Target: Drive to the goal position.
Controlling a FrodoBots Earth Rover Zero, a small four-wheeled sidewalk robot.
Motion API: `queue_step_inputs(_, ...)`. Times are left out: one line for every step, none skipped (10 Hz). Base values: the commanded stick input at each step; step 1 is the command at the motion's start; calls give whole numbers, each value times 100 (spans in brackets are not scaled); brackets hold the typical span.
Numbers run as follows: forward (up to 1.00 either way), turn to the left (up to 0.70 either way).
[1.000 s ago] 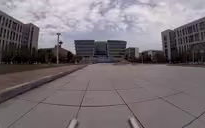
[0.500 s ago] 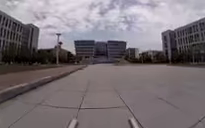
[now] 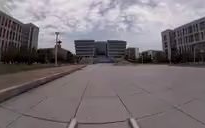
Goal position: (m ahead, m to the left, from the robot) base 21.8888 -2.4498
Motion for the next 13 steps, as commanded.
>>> queue_step_inputs(70,0)
queue_step_inputs(70,0)
queue_step_inputs(70,0)
queue_step_inputs(70,0)
queue_step_inputs(70,0)
queue_step_inputs(70,0)
queue_step_inputs(70,0)
queue_step_inputs(70,0)
queue_step_inputs(70,0)
queue_step_inputs(70,0)
queue_step_inputs(70,0)
queue_step_inputs(70,0)
queue_step_inputs(70,0)
